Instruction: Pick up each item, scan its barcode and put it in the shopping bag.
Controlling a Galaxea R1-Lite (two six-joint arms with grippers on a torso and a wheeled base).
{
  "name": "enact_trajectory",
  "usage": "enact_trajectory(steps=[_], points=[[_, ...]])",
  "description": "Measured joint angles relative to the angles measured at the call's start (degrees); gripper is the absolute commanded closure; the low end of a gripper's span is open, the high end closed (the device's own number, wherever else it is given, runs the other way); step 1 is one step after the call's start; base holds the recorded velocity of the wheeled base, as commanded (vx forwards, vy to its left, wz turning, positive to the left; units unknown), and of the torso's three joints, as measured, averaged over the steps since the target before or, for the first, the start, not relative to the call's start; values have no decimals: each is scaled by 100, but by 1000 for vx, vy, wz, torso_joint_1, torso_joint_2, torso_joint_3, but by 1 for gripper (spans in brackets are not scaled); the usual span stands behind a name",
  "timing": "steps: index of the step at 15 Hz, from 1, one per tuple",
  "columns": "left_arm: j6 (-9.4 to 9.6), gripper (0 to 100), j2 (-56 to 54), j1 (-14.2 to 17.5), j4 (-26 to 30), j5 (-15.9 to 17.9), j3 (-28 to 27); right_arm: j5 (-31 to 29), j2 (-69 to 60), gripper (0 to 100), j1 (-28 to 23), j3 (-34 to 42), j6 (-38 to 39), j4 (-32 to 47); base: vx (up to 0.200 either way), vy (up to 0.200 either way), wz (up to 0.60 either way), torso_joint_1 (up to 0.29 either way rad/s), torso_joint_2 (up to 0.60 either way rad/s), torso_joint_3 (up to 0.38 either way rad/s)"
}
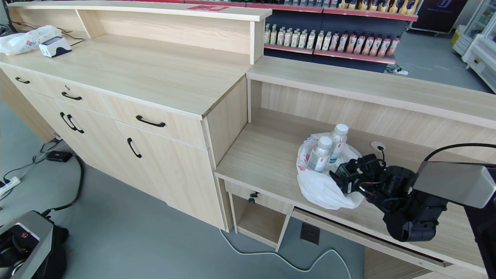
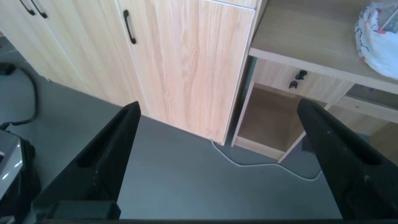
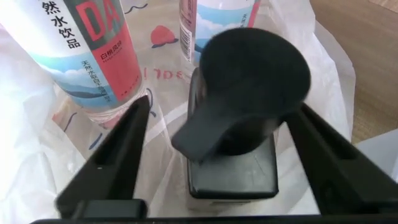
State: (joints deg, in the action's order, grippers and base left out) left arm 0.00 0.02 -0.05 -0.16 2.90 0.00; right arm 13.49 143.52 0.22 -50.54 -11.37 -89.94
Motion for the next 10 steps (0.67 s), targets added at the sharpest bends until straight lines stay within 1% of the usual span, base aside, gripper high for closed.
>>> enact_trajectory(steps=[3,6,8,10], points=[[0,0,0,0,0,0,0,224,-546,0,2,2,-44,88,0,0,0,0,0,0],[0,0,0,2,0,-1,0,457,-1593,0,-17,151,-310,624,0,0,0,0,0,0],[0,0,0,5,0,-1,0,750,-2551,0,-93,363,-718,1172,0,0,-600,0,5,5],[0,0,0,2,0,-4,0,1267,-3501,0,-256,562,-1087,1714,0,0,-600,0,2,7]])
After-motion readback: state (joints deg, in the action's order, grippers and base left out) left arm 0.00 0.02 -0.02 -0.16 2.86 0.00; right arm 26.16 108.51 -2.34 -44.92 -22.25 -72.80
